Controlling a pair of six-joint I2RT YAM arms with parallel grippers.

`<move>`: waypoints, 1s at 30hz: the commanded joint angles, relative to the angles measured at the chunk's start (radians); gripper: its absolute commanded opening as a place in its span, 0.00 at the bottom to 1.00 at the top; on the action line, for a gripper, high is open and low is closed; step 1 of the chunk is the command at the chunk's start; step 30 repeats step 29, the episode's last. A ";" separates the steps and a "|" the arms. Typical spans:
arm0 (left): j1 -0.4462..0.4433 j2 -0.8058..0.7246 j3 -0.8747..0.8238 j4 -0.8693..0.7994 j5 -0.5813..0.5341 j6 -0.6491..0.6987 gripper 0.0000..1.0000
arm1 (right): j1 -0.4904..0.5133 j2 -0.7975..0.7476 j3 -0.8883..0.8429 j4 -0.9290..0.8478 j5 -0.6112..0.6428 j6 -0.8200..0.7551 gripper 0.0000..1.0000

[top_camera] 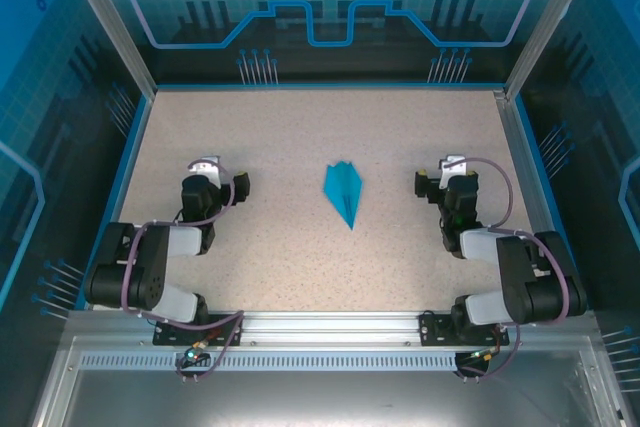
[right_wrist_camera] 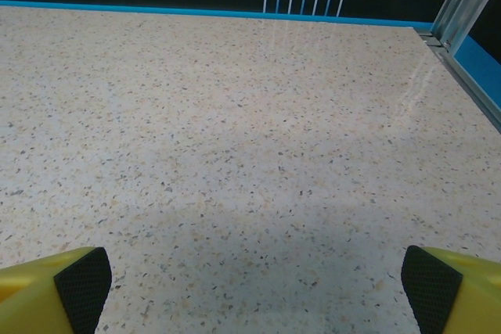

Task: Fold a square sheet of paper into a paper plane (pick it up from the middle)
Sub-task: Reset both arms

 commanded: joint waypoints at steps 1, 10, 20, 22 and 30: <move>0.013 0.025 0.015 0.068 0.018 0.013 0.99 | -0.005 0.038 -0.012 0.111 -0.040 -0.024 0.99; 0.009 0.028 0.051 0.006 -0.007 0.011 0.98 | -0.010 0.093 0.067 0.020 -0.010 -0.005 0.99; -0.002 0.030 0.077 -0.038 0.035 0.045 0.99 | -0.010 0.091 0.069 0.011 -0.010 -0.005 0.99; -0.002 0.031 0.078 -0.039 0.033 0.047 0.99 | -0.011 0.091 0.068 0.011 -0.010 -0.005 0.99; -0.005 0.032 0.078 -0.037 0.030 0.049 0.99 | -0.012 0.090 0.063 0.021 -0.030 -0.013 0.99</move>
